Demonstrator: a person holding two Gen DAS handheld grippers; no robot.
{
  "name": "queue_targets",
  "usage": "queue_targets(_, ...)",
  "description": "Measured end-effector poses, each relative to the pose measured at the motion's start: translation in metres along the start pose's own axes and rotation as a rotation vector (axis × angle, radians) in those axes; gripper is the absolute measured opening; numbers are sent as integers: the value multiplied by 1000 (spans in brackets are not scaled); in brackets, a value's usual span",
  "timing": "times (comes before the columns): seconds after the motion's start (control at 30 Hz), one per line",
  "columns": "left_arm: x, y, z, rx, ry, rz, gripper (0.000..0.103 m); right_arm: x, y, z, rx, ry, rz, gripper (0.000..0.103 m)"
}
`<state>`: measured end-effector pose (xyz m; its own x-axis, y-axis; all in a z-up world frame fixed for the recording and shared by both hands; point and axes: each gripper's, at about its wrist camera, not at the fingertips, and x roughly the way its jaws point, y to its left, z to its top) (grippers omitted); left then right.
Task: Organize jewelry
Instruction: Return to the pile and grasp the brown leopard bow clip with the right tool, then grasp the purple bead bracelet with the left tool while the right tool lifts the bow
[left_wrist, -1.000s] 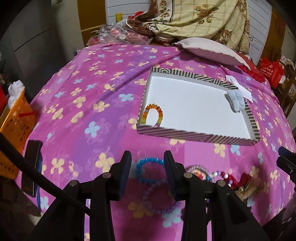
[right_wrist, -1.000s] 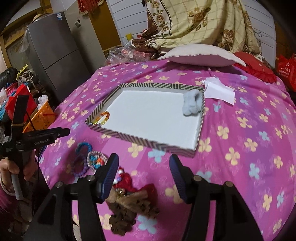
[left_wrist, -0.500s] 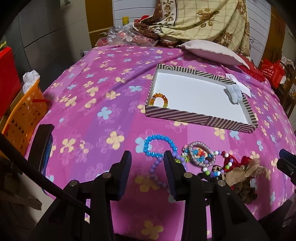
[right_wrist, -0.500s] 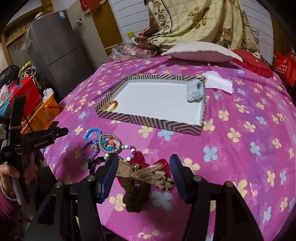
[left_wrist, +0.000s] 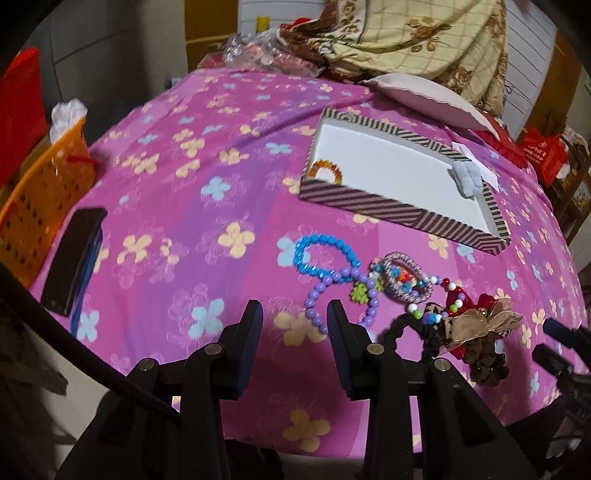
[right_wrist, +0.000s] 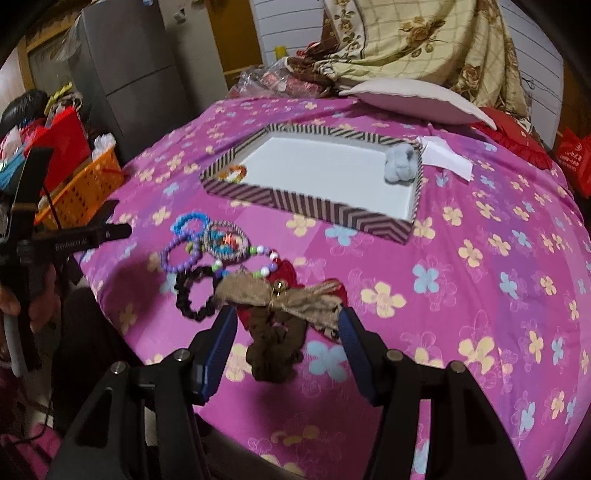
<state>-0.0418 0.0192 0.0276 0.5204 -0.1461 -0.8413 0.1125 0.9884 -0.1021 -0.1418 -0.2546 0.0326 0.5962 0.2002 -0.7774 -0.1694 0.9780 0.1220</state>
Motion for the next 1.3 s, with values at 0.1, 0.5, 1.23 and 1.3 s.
queue_targets(0.1, 5, 7, -2, -21, 15, 1, 39, 7, 2, -3, -22, 13, 6, 57)
queue_targets(0.5, 19, 27, -4, -78, 57, -7, 39, 38, 24, -5, -104, 121, 16, 45)
queue_targets(1.23, 61, 3, 6, -60, 150, -77, 39, 55, 5, -13, -14, 80, 54, 21)
queue_targets(1.3, 66, -3, 6, -43, 150, -46, 39, 54, 4, -13, -11, 76, 64, 21)
